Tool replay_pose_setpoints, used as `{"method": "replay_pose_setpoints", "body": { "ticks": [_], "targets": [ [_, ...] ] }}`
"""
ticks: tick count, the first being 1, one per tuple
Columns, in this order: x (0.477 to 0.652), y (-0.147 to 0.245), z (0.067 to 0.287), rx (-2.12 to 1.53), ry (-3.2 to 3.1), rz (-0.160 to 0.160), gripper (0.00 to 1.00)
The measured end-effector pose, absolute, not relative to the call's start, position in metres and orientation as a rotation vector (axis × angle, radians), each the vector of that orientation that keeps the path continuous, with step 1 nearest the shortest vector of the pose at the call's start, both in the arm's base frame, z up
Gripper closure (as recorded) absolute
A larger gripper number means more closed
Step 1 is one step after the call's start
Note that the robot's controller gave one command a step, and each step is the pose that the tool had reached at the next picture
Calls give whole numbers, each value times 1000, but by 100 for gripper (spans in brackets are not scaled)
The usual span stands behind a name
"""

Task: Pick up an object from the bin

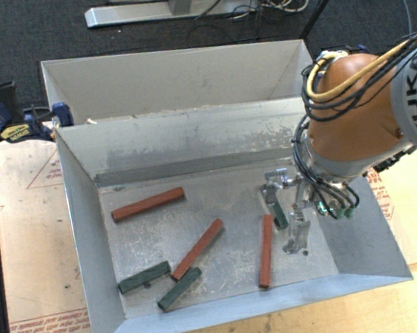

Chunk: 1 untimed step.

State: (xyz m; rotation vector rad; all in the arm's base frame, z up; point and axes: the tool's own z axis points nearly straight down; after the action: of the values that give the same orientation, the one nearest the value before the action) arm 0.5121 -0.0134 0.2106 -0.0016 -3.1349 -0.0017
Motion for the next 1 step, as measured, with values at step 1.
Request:
{"method": "replay_pose_setpoints", "body": {
  "ticks": [1],
  "targets": [
    [514, -13, 214, -1, -3142, -1, 0]
  ]
}}
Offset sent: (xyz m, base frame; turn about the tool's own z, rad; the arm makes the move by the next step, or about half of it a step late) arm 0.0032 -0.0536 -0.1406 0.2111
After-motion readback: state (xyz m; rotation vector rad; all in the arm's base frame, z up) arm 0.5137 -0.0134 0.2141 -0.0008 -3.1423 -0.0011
